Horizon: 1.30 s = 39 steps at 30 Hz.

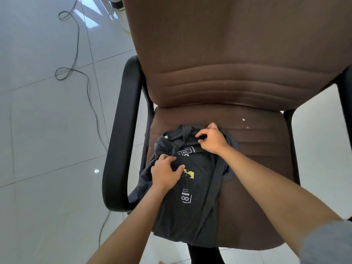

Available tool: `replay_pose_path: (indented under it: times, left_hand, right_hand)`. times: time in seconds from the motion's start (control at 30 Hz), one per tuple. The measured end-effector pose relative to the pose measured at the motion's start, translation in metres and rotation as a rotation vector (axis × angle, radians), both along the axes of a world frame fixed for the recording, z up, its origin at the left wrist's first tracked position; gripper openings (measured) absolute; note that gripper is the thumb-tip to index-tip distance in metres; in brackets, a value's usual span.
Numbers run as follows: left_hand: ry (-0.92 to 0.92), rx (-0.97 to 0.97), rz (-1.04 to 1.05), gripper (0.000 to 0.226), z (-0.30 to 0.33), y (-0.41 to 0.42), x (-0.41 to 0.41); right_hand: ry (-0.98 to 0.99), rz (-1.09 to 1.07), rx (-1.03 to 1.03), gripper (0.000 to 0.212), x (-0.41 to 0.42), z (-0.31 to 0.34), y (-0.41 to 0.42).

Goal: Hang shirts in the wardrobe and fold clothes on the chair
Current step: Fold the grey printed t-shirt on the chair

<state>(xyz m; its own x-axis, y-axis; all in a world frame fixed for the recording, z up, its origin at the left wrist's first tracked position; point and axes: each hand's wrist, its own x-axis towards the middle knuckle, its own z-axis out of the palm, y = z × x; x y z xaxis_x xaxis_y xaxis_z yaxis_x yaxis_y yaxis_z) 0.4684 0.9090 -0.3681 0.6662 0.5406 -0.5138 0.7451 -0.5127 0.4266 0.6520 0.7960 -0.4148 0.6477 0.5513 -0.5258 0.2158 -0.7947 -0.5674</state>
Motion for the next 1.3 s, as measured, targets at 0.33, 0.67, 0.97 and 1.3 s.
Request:
replay_pose_path:
  times: [0.33,0.67,0.97,1.3]
  left_hand:
    - [-0.143,-0.063,0.094,0.027,0.04,0.005,-0.017]
    - [-0.387,-0.073,0.085,0.034,0.106,-0.004,-0.039]
    - [-0.616,-0.095,0.02,0.034,0.179,-0.012,-0.092]
    - [-0.916,-0.074,-0.106,0.034,0.306,-0.004,-0.127]
  right_hand:
    - [-0.009,-0.081,0.016,0.022,-0.009,0.043,-0.026]
    - [-0.009,-0.1,0.016,0.017,-0.054,0.119,-0.064]
    - [-0.328,-0.028,-0.267,0.022,-0.139,0.229,-0.11]
    - [-0.638,-0.327,0.157,0.033,-0.222,0.365,-0.17]
